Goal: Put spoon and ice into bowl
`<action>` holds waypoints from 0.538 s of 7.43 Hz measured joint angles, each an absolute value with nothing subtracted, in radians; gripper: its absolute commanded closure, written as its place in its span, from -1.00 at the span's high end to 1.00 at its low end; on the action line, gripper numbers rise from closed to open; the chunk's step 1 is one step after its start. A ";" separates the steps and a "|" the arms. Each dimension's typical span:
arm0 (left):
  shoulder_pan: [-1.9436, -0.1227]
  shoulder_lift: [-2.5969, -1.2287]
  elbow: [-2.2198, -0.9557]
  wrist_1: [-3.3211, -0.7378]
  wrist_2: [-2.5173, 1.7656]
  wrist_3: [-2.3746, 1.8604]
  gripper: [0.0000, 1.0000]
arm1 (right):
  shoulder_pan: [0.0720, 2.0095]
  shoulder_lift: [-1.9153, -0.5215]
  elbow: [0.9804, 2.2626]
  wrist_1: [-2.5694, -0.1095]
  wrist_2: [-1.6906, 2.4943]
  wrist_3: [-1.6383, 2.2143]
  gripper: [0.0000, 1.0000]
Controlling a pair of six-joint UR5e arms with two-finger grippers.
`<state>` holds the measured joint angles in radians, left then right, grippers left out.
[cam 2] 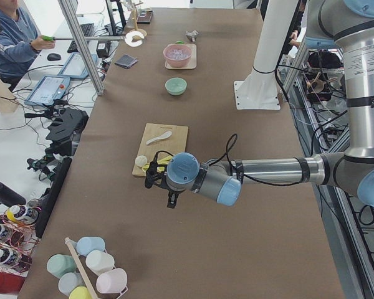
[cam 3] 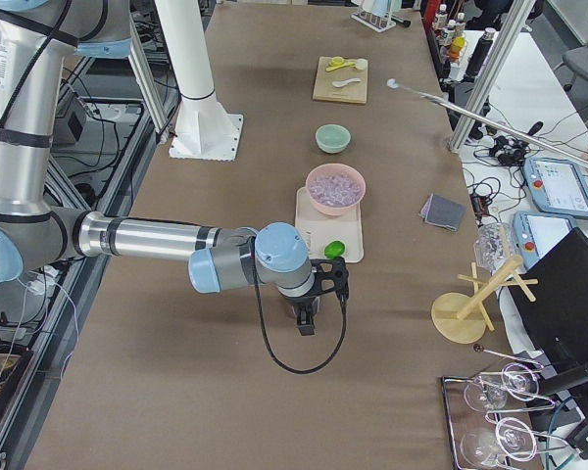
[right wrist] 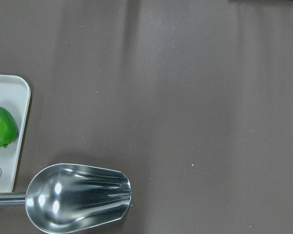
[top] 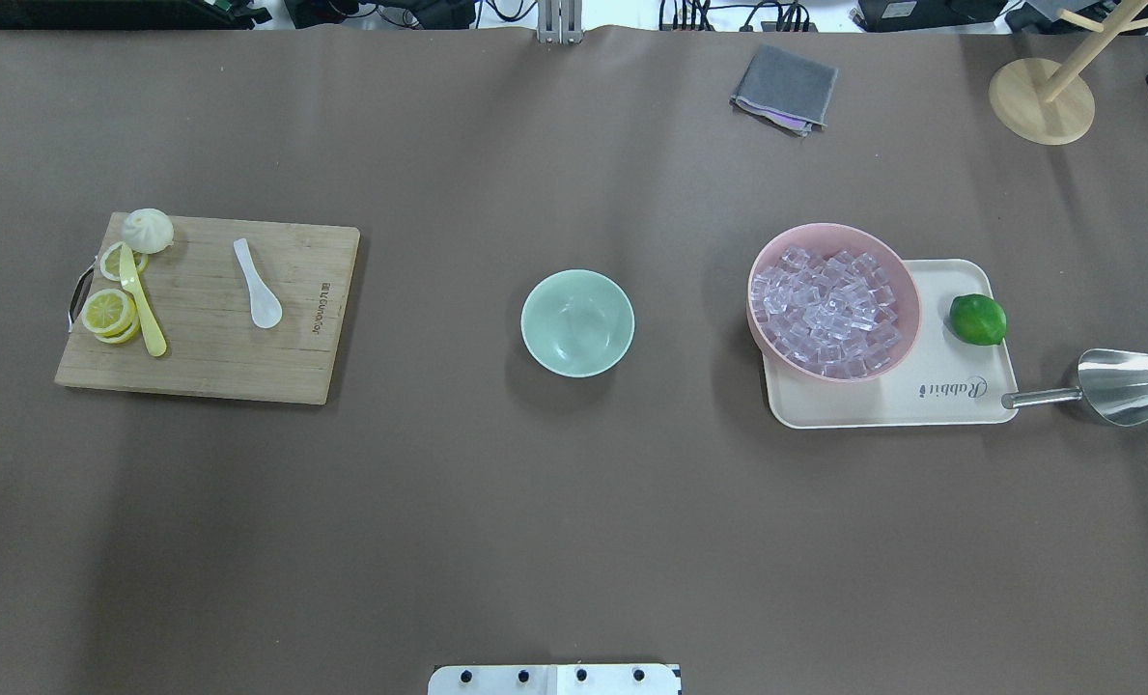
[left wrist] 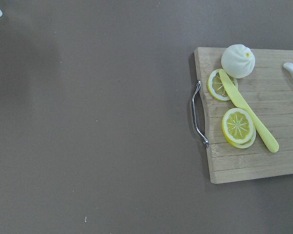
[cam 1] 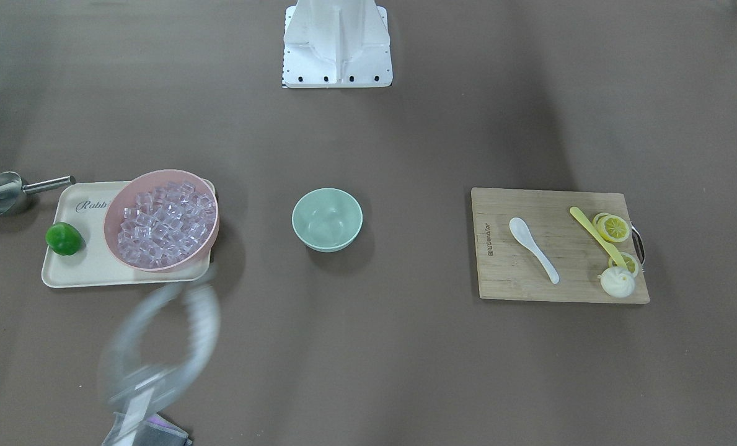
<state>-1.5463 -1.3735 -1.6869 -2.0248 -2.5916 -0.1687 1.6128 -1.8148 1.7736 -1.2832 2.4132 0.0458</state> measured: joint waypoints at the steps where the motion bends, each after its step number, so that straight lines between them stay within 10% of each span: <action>1: -1.546 -1.371 -1.687 -2.025 -2.591 -0.167 0.96 | 1.613 -1.815 1.774 -1.283 2.414 0.046 1.00; 4: -1.545 -1.362 -1.688 -2.031 -2.591 -0.158 0.96 | 1.611 -1.817 1.773 -1.274 2.416 0.043 1.00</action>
